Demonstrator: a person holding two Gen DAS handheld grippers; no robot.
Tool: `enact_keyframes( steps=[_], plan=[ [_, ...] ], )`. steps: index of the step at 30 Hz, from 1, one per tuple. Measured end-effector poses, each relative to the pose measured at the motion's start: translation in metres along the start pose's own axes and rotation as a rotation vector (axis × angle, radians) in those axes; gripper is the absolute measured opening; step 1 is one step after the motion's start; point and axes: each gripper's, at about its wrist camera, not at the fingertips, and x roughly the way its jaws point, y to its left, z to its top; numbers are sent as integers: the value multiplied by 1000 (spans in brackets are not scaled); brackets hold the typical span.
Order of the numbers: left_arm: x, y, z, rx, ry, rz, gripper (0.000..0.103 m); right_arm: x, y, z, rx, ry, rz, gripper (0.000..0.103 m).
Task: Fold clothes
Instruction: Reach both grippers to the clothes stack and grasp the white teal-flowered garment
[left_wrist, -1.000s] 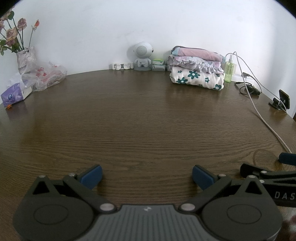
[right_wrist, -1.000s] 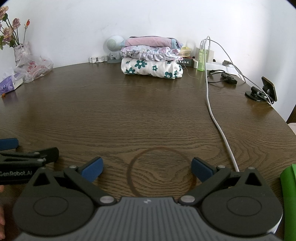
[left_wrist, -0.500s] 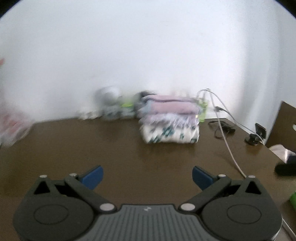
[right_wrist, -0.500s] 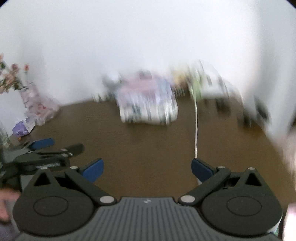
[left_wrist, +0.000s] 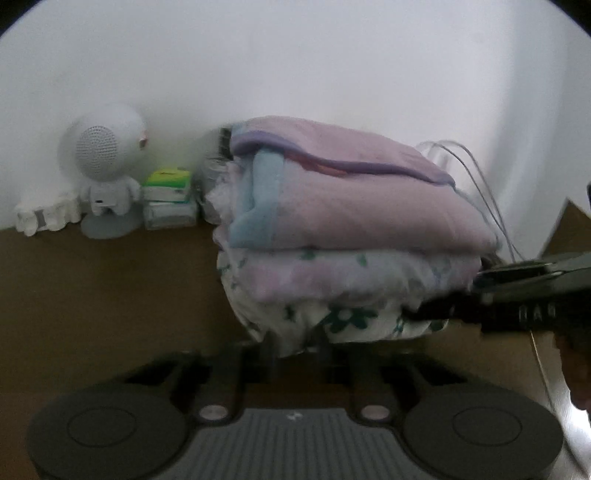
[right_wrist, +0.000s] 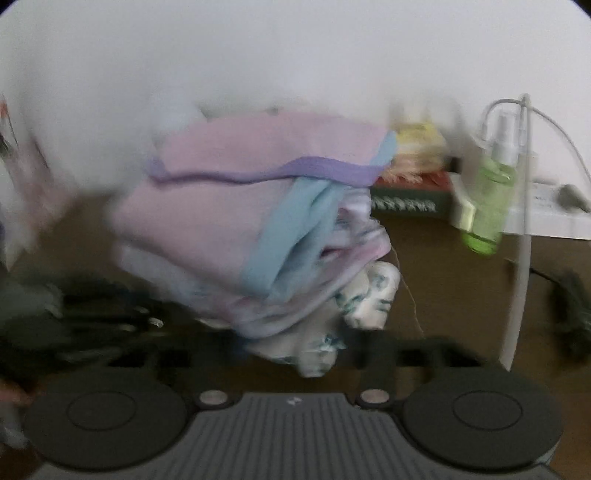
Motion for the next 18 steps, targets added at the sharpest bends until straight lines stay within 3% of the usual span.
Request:
enact_keyframes(
  steps=[3,5,8,12,15,18],
  plan=[
    [-35,3,31,-73,-115,-17,9,-41,8,44,47,-161,78,8],
    [-73,1,51,-103,-210,-38,7,-77,20,66,63,-237,141,7],
    [-148,-20,62,-33,-318,-64,3,-149,50,74,8,-295,250,6],
    [-256,-57,38,47,-400,-177,2,-234,91,42,-59,-282,365,1],
    [-322,-96,-6,124,-413,-132,2,-282,120,-5,-99,-277,403,1],
    [-353,-113,-59,144,-394,-40,9,-299,129,-60,-42,-233,418,1]
  ],
)
